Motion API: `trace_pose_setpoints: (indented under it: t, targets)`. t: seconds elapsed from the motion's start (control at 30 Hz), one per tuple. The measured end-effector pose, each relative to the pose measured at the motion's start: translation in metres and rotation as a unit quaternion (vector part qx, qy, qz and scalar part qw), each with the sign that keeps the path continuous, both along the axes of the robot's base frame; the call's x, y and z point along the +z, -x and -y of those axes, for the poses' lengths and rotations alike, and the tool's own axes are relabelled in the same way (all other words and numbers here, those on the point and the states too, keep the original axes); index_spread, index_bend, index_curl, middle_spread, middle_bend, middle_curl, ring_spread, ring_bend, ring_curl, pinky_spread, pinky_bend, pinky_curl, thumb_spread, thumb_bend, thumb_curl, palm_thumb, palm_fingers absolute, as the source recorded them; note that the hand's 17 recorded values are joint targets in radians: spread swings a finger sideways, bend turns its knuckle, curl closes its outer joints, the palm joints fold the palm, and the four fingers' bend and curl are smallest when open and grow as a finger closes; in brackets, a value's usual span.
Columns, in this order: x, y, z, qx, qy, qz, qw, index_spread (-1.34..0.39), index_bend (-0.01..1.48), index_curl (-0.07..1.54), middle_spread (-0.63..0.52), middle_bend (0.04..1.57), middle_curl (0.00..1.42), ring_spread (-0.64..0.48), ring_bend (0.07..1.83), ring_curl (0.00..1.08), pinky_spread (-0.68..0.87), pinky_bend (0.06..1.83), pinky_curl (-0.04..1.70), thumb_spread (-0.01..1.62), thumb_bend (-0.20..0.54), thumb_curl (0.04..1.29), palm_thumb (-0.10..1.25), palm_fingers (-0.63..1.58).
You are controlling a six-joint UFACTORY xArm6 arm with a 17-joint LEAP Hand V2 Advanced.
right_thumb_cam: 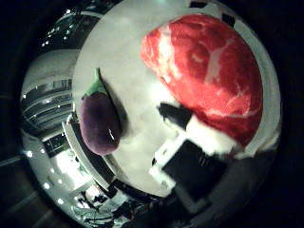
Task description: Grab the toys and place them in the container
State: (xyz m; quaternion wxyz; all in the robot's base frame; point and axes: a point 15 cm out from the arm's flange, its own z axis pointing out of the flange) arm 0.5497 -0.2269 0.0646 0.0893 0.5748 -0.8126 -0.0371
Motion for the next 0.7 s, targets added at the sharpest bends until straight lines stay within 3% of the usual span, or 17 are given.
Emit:
trace_pose_setpoints:
  t: [0.07,0.13,0.2,0.37,0.7]
  targets:
    - [-0.001,0.005,0.003,-0.003,0.000,-0.007,1.000,-0.29,0.17,0.23,-0.19,0.64,0.47,-0.22,0.95,0.38,-0.25,0.88,0.33,0.91,-0.003,0.36,0.78,1.02]
    - [-0.001,0.007,0.005,-0.001,0.000,-0.009,1.000,-0.34,0.23,0.26,-0.22,0.69,0.49,-0.24,0.97,0.40,-0.33,0.93,0.36,0.90,0.023,0.38,0.86,1.20]
    - [0.006,0.005,0.009,0.001,0.005,-0.003,1.000,-0.39,0.31,0.31,-0.27,0.76,0.53,-0.27,1.01,0.43,-0.42,0.98,0.39,0.88,0.011,0.39,0.92,1.24]
    - [0.056,-0.002,0.029,-0.008,0.020,0.036,0.999,-0.44,0.51,0.46,-0.26,0.97,0.60,-0.27,1.09,0.47,-0.47,1.05,0.44,0.85,-0.011,0.44,1.06,1.27]
    - [0.158,0.037,0.020,0.010,0.022,0.035,0.999,-0.45,0.53,0.59,-0.25,1.06,0.59,-0.27,1.15,0.49,-0.47,1.10,0.48,0.83,-0.020,0.46,1.08,1.22]
